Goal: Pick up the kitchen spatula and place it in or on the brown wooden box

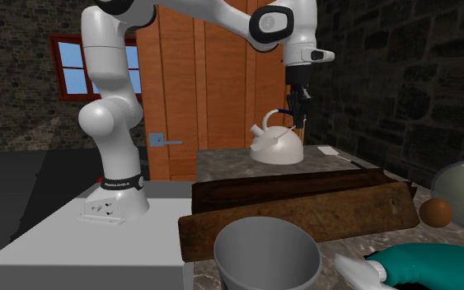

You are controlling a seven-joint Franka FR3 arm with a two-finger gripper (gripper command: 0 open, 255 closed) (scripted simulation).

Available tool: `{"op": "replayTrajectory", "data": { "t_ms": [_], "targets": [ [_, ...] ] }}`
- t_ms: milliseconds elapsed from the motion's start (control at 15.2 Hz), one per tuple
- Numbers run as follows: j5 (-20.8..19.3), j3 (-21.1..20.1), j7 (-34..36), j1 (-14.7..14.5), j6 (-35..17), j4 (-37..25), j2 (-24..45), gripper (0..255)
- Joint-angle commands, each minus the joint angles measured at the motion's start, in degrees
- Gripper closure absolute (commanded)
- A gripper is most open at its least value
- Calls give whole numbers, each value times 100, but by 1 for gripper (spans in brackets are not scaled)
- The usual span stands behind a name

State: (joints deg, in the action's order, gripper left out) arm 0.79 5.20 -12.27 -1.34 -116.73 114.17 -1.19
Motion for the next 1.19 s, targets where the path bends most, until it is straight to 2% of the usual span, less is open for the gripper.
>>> {"op": "replayTrajectory", "data": {
  "t_ms": [0,330,1122],
  "targets": [
    [-4,3,-3,3,154,-114,-38,255],
    [-12,1,6,2,488,-392,-94,255],
    [102,854,-1663,785,682,-707,65,255]
  ]
}}
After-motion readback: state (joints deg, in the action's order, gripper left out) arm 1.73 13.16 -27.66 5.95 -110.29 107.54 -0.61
